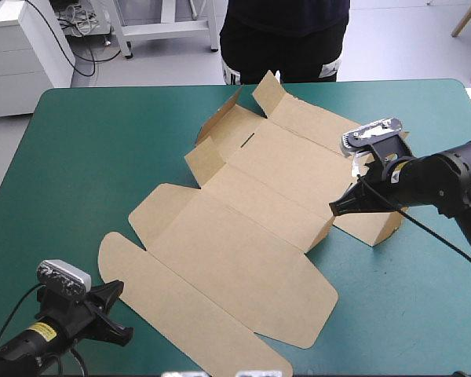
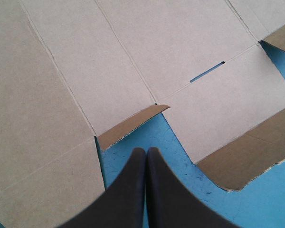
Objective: Fold the box
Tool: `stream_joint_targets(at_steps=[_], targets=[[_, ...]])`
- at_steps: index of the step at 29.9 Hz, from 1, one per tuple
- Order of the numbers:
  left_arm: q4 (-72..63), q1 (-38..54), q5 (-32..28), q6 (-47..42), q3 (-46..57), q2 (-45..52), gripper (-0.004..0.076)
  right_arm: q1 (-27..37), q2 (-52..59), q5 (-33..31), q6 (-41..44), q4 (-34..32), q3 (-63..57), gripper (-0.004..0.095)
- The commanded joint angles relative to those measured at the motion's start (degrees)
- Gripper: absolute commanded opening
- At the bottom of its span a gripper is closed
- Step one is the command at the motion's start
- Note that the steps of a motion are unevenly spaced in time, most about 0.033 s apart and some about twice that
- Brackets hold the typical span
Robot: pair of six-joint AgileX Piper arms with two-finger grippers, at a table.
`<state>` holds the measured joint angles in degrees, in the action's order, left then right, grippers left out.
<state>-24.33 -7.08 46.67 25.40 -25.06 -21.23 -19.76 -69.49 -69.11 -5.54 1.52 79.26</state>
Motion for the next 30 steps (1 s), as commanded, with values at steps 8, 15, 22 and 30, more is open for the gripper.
stream_joint_targets(at_steps=[8,15,22,30], targets=[[-2.0,-0.3,-3.3,-0.4,-1.5,-0.5,-0.0008,0.2,1.2,2.1,0.4,-2.8,1.9,-0.0019],[-2.0,-0.3,-3.3,-0.4,-1.5,-0.5,-0.0008,0.2,1.2,2.1,6.8,-4.2,1.9,0.0139],[-2.0,-0.3,-3.3,-0.4,-1.5,-0.5,-0.0008,0.2,1.2,2.1,8.4,-4.3,1.9,0.045],[-2.0,-0.3,-3.3,-0.4,-1.5,-0.5,-0.0008,0.2,1.2,2.1,10.0,-3.2,1.9,0.0652]])
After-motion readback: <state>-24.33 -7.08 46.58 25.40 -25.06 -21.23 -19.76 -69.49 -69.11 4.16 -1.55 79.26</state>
